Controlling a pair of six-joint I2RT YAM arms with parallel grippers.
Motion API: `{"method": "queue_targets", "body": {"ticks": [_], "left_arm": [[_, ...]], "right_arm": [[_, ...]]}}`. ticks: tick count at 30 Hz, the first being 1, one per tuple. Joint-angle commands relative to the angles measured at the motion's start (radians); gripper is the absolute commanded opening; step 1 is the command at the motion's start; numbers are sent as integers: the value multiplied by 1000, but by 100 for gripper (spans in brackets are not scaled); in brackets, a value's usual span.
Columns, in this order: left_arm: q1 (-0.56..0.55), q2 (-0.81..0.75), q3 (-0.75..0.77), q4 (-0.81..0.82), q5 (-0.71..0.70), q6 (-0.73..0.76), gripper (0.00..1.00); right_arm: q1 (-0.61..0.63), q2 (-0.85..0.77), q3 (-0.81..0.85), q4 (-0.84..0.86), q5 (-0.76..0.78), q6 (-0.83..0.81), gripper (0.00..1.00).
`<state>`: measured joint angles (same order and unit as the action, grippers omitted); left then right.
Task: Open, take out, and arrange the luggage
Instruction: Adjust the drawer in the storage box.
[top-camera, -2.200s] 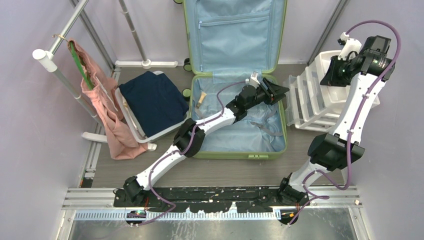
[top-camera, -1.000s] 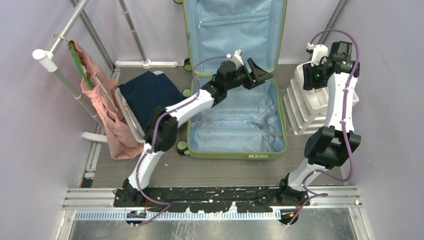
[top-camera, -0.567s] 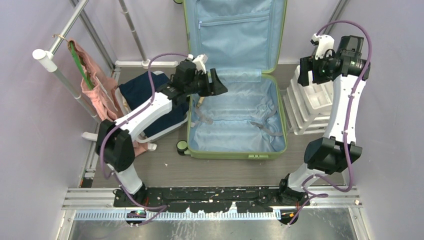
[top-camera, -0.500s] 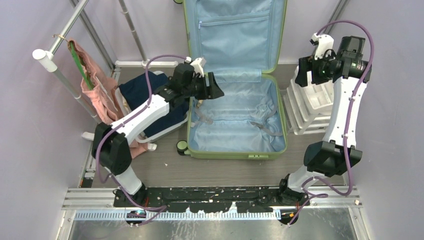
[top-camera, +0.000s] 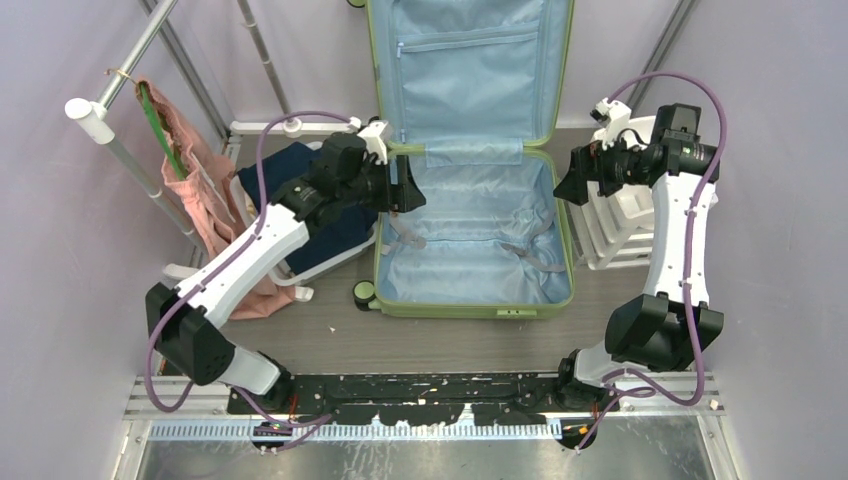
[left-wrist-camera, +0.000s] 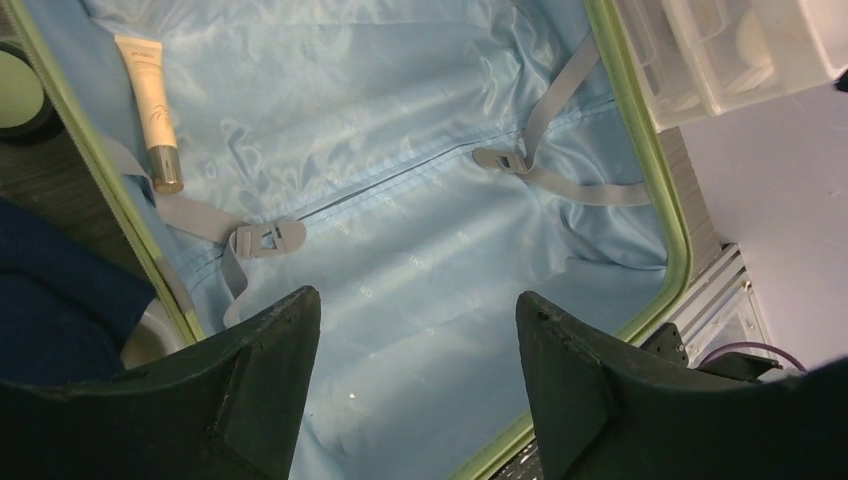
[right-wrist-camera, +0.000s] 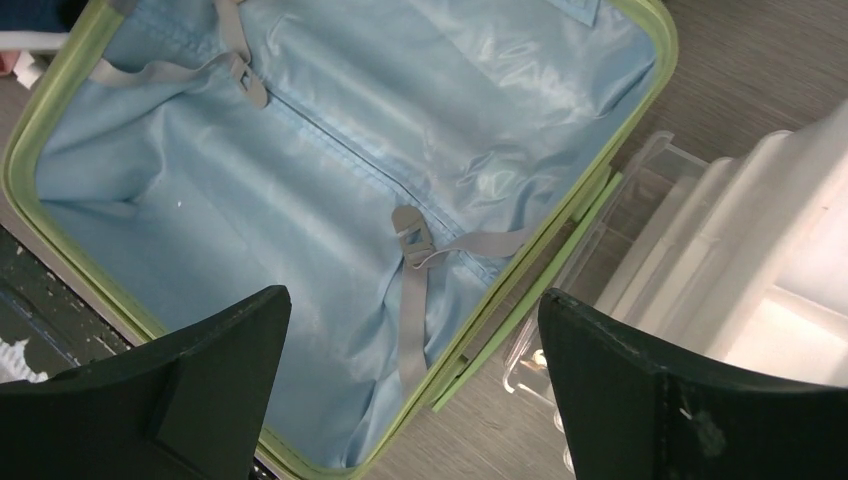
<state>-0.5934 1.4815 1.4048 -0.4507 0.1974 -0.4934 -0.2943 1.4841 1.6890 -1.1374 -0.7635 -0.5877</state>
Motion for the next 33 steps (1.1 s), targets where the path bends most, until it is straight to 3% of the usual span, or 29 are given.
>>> {"method": "queue_targets", "body": {"ticks": [1,20,27,33], "left_arm": [[-1,-88,0,-47,-33,-18,73],[1,-341,-198,-16,-181,-101,87],[16,-405,-267,44,-190,-139,99],[61,-455,-353,121,-182,-196,100]], "right_arm": [[9,-2,-6,0,-67,-96,100],[75,29,-32,-24,7,-161,100],[83,30,-28,-28,44,-162,100],[84,29,-18,-37,113,-166,100]]}}
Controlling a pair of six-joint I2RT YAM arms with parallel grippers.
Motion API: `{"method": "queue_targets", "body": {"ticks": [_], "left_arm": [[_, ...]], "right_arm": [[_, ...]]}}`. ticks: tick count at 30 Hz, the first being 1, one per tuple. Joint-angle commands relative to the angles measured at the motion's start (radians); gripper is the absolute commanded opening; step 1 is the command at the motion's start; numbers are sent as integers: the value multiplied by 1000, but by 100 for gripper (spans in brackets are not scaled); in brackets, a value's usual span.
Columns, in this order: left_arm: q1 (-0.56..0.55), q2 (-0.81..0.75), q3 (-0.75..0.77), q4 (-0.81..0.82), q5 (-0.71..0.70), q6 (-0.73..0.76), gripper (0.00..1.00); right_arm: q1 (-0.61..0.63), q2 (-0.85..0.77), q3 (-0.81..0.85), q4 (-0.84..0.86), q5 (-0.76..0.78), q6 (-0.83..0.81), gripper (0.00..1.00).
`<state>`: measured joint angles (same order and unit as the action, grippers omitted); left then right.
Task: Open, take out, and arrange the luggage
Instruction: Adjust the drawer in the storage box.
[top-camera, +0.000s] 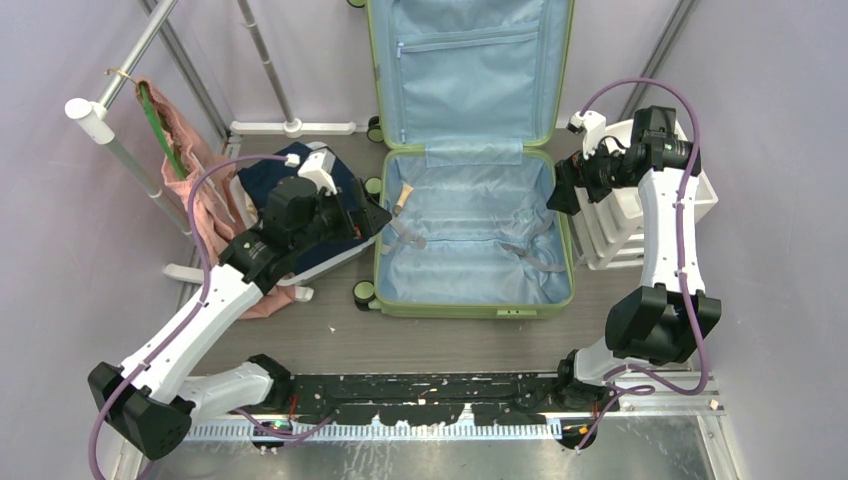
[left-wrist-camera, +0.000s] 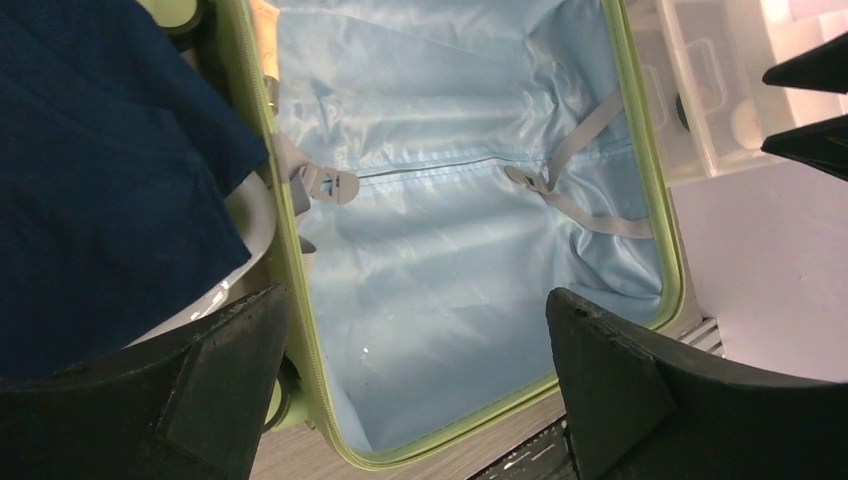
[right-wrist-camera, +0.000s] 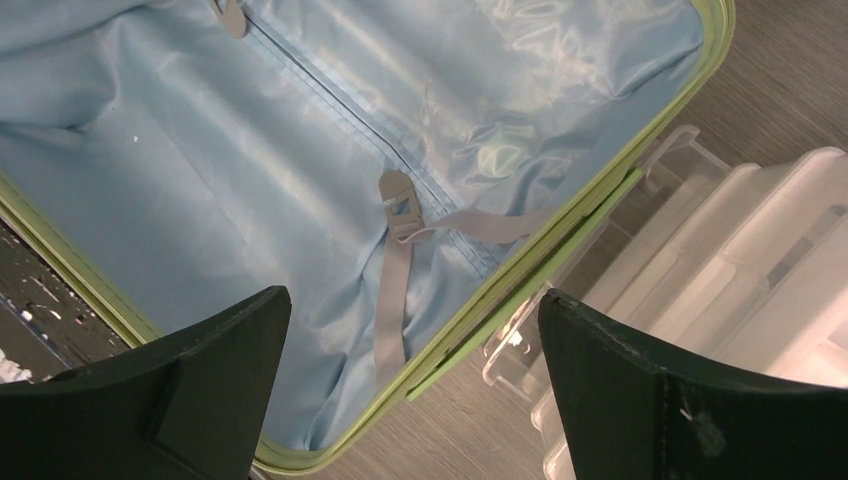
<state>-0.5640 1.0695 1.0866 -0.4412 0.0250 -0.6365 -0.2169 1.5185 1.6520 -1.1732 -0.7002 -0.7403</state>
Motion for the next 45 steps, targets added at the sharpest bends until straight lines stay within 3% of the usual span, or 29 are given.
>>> {"method": "queue_targets", "body": {"ticks": [1,10,14,16,20,24,28,34,45], "left_arm": [[38,-46,-46,126,1,-69,100],[45,-28,-105,180,39,-67,99],[51,19,-81,165,45,-15,97],[53,44,-58,147,51,11,97],[53,73,-36,149,58,31,96],[57,97,-46,204,57,42,96],[67,143,-8,210,81,71,95],[75,230,39,208,111,98,93],[79,303,55,229,147,74,90]], "right_arm": [[6,-5,12,11,60,3,100],[8,-34,-92,155,139,196,100],[48,-45,-173,243,303,215,96],[72,-47,-209,290,387,232,88],[76,-48,-227,371,452,320,51],[75,-27,-222,424,515,358,23],[76,24,-238,466,590,367,9],[76,84,-329,595,696,348,4],[89,205,-433,803,857,347,5]]}}
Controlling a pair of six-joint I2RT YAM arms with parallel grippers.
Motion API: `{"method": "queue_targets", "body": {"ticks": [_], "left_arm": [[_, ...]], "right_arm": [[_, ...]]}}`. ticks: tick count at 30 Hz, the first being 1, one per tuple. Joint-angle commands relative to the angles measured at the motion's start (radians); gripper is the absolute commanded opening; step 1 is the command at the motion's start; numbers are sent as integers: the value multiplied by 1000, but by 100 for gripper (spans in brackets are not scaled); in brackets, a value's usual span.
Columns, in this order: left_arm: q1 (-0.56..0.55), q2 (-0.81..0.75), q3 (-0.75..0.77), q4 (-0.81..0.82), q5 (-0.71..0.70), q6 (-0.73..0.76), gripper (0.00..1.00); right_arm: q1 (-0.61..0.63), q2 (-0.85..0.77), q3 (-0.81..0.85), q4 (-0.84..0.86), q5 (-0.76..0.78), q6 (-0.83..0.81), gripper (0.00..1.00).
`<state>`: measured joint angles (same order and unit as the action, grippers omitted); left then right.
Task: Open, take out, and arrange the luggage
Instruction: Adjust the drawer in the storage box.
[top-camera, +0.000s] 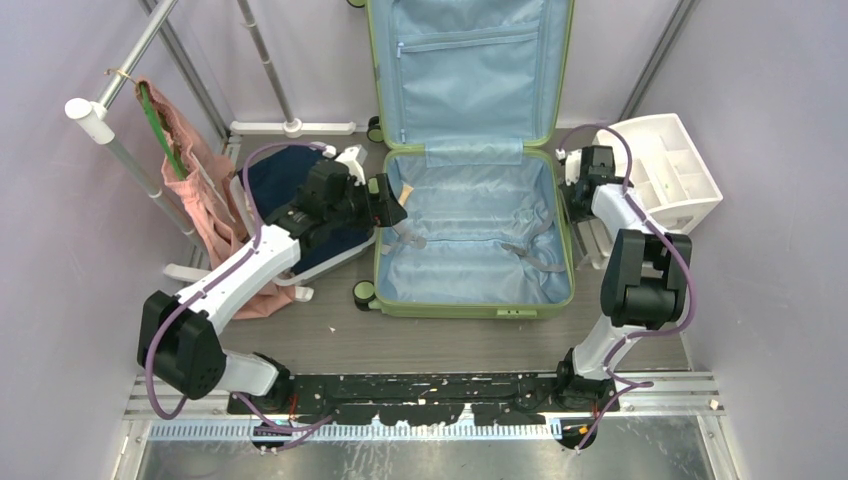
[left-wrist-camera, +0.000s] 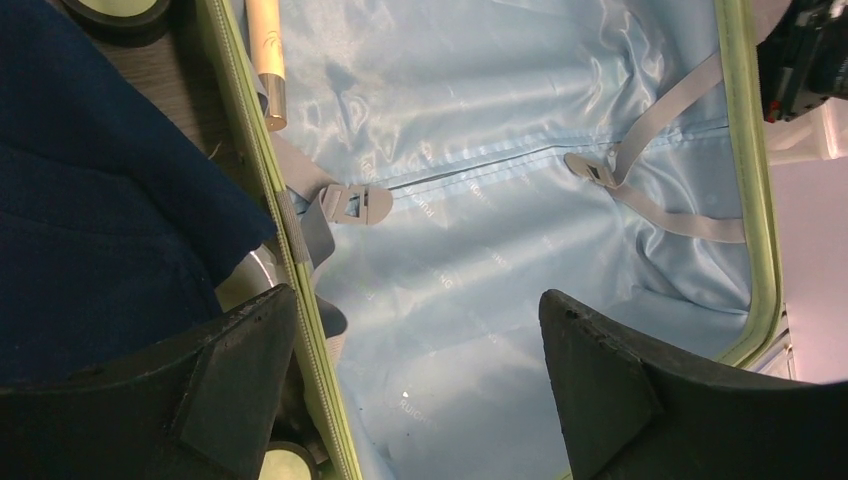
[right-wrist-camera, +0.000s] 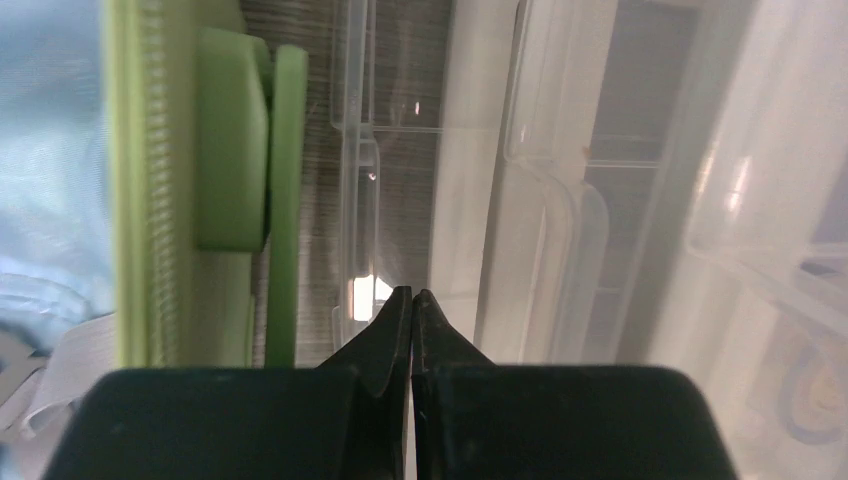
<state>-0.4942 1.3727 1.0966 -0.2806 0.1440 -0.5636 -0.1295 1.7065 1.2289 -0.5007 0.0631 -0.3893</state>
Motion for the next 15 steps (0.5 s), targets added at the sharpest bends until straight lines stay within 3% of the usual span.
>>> {"method": "queue_targets", "body": {"ticks": [1,7,10,15], "left_arm": [[9,0,43,69,31,-4,90],[11,-2,28,81,34,10,89],[11,6,50,62,39,59,89],[15,23,83,21,47,101,89]], "right_arm": [[1,25,-15,141,97,-5,5],[1,73,-30,139,50,6,9],[-1,82,-30,111,-6,21,25],[-4,79,-34,94,-23,26,36]]}}
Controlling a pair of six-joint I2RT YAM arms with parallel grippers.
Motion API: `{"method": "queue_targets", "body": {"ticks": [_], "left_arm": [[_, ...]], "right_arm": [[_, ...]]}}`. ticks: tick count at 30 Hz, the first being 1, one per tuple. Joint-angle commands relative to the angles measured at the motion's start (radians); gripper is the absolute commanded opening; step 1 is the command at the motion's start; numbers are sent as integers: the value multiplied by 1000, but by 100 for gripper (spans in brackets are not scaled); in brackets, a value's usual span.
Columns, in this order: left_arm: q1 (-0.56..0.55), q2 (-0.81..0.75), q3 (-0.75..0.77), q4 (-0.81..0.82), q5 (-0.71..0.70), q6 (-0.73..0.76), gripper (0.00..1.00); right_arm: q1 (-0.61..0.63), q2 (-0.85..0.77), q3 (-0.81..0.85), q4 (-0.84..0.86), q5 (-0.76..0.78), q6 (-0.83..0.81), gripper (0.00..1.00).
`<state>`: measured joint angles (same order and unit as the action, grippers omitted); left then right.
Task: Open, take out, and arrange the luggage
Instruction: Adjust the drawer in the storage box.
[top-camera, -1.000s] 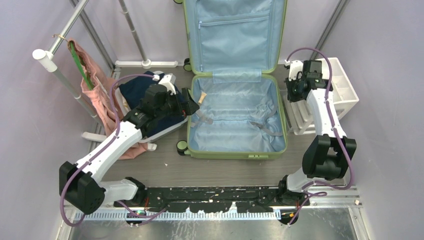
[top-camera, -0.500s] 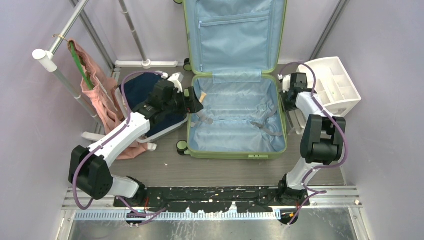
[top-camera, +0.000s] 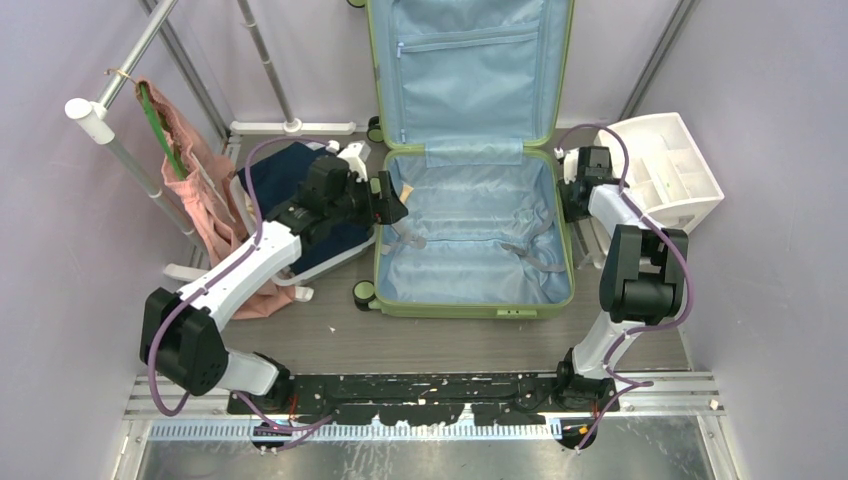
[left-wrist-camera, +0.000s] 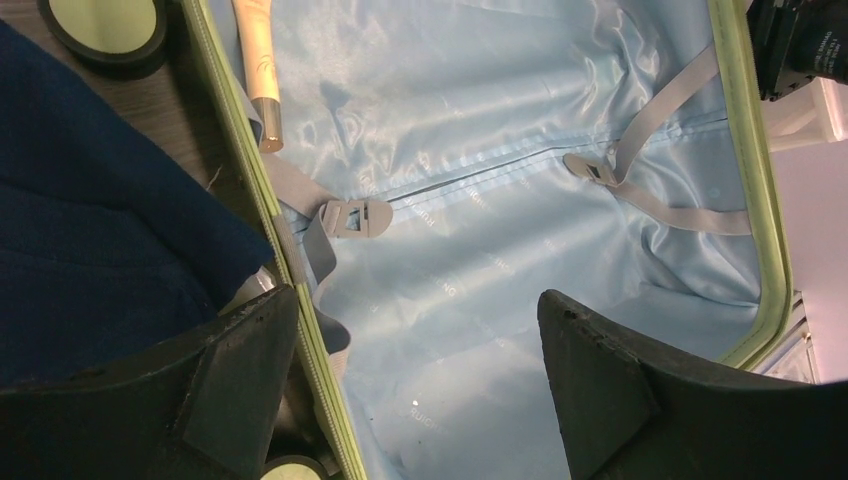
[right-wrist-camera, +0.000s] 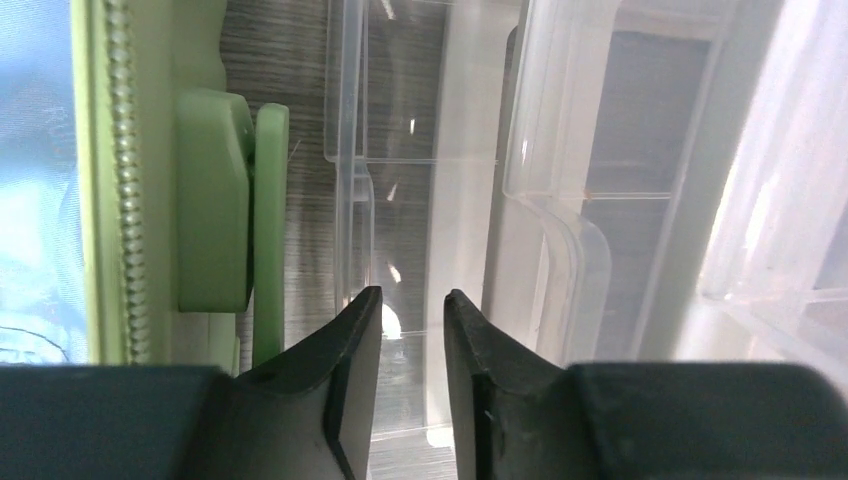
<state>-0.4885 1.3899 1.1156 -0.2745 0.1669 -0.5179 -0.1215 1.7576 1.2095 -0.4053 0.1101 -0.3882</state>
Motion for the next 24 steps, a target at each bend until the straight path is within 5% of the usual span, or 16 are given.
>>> {"method": "queue_targets", "body": {"ticks": [1,8,16,24], "left_arm": [[10,6,63,18,27,55,89],[19,19,66,36,54,70,89],[27,93,135,16,89,118,86],[27,256,366,-211,36,202,75]], "right_arm": [[-15,25,-14,-3,-72,24,38],[-24,31,11,-49,-54,15,57],[-35,-18,55,-113,-89,-8,59],[-34,-108,249,-302,-186,-56,72]]}}
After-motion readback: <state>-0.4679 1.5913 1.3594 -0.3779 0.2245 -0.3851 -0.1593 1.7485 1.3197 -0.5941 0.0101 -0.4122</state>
